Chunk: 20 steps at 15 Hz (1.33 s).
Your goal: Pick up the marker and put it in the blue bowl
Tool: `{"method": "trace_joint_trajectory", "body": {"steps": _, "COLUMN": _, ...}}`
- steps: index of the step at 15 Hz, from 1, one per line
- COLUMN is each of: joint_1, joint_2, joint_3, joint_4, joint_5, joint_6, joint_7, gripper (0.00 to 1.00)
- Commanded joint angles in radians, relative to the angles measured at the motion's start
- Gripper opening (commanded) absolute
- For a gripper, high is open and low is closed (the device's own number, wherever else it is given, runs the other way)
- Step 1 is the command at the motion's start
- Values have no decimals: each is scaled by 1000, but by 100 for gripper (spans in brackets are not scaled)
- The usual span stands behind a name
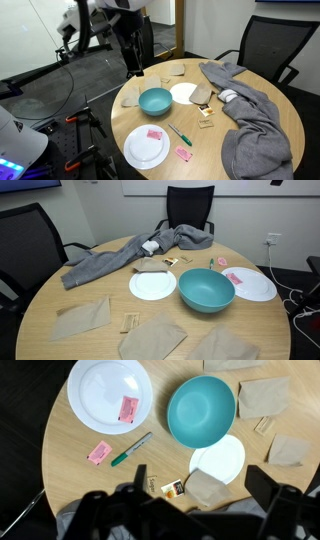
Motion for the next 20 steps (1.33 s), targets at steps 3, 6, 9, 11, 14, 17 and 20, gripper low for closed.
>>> {"method": "trace_joint_trajectory", "body": {"steps": 3, "joint_1": -34, "joint_2": 220, "joint_3": 82, "joint_4": 114, "joint_5": 19, "joint_6": 127, "joint_7": 271, "gripper": 100}}
{"method": "trace_joint_trajectory", "body": {"steps": 6, "joint_1": -35, "joint_2": 335, "joint_3": 95, "joint_4": 180, "joint_5": 6, "joint_6": 156, "joint_7": 412, "gripper": 100}}
{"method": "trace_joint_trajectory", "body": {"steps": 9, "joint_1": -24, "joint_2": 433, "joint_3": 87, "joint_4": 240, "joint_5": 7, "joint_6": 150, "joint_7": 520, "gripper": 100}}
{"method": "trace_joint_trajectory", "body": {"steps": 11, "joint_1": -18, "joint_2": 490, "joint_3": 76, "joint_4": 275, "joint_5": 7, "joint_6": 152, "joint_7": 583, "gripper": 100}}
{"method": "trace_joint_trajectory", "body": {"steps": 14, "joint_1": -11, "joint_2": 558, "joint_3": 64, "joint_4": 297, "joint_5": 24, "joint_6": 183, "joint_7": 659, "gripper": 100}}
{"method": "trace_joint_trajectory", "body": {"steps": 17, "joint_1": -4, "joint_2": 618, "joint_3": 49, "joint_4": 287, "joint_5": 25, "joint_6": 273, "joint_7": 725, "gripper": 100}}
{"method": "trace_joint_trajectory", "body": {"steps": 20, "joint_1": -6, "joint_2": 682, "joint_3": 41, "joint_4": 283, "joint_5": 44, "joint_6": 357, "joint_7": 766, "gripper": 100}}
